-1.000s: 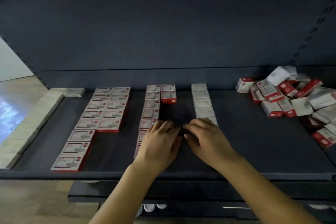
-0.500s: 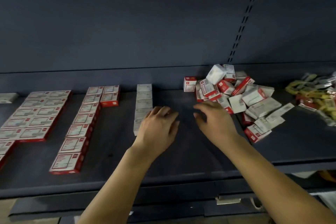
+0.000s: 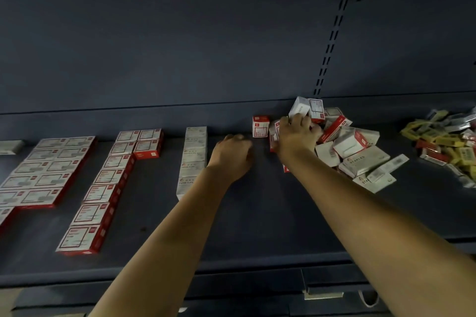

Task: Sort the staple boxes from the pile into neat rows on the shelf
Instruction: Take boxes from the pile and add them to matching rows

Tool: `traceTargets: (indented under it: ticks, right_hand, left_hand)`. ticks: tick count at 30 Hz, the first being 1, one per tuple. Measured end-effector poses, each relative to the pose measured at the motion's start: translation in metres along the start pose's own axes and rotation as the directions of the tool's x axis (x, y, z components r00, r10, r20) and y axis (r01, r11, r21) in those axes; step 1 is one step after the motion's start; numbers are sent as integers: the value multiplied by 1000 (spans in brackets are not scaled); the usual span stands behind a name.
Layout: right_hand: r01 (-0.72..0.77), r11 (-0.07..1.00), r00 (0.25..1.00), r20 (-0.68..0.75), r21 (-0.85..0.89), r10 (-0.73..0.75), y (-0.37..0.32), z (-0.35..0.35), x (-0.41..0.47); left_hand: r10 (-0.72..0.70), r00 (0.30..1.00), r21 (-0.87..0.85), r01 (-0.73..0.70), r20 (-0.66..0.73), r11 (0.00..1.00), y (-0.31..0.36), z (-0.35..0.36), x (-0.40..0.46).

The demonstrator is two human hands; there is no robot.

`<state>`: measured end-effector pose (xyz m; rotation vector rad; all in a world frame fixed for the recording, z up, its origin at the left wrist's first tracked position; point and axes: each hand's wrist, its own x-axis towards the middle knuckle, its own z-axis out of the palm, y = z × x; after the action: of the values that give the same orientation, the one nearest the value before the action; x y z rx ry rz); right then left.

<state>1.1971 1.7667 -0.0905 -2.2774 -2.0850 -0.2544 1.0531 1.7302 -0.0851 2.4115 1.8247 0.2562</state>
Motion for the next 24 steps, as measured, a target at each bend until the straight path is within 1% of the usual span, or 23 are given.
traceTargets:
  ticks: [4,8,10,12,14,15,16,17,19,20,21,24]
  right_hand:
    - [-1,997,994,-107,72,9,2,8,-3]
    - [-15,980,990,-136,201,43,11,8,-12]
    - [28,951,982,-186,308,31,17,8,-21]
    - [149,865,953,-302,479,3,22,9,-34]
    - [311,734,899,-437,603,-22,26,12,-50]
    - [370,670,879,-476,643,-29,27,12,-60]
    - [405,617,871,-491,675,-34,27,10,-71]
    - [426,569,869,-493,703,-41,27,9,-81]
    - [465,487,863,-502,739,-62,27,7,-96]
    - [489,458,854,-515,743,-76,27,6,-102]
    - [509,435,845,-527,742,-89,27,5,-106]
    - [529,417,838,-532,739,-119,27,3,-114]
  left_hand:
    - [-7,1000,-59,5,-24,998,-5,-5,-5]
    - [5,997,-221,-22,-79,975,-3,-7,-17]
    - [13,989,-315,-60,-147,947,0,-8,-25]
    - [-36,983,-436,-48,-183,898,3,-7,-35]
    - [-123,983,-581,20,-137,814,5,-3,-43]
    - [-165,982,-653,67,-90,755,6,0,-48]
    - [-204,978,-731,113,-36,673,7,2,-52]
    - [-240,971,-812,156,20,562,8,3,-57]
    - [-287,948,-930,220,134,293,10,3,-68]
    - [-290,942,-952,231,167,202,11,2,-73]
    - [-277,944,-959,231,179,166,10,2,-77]
    - [-212,962,-970,202,171,138,9,5,-89]
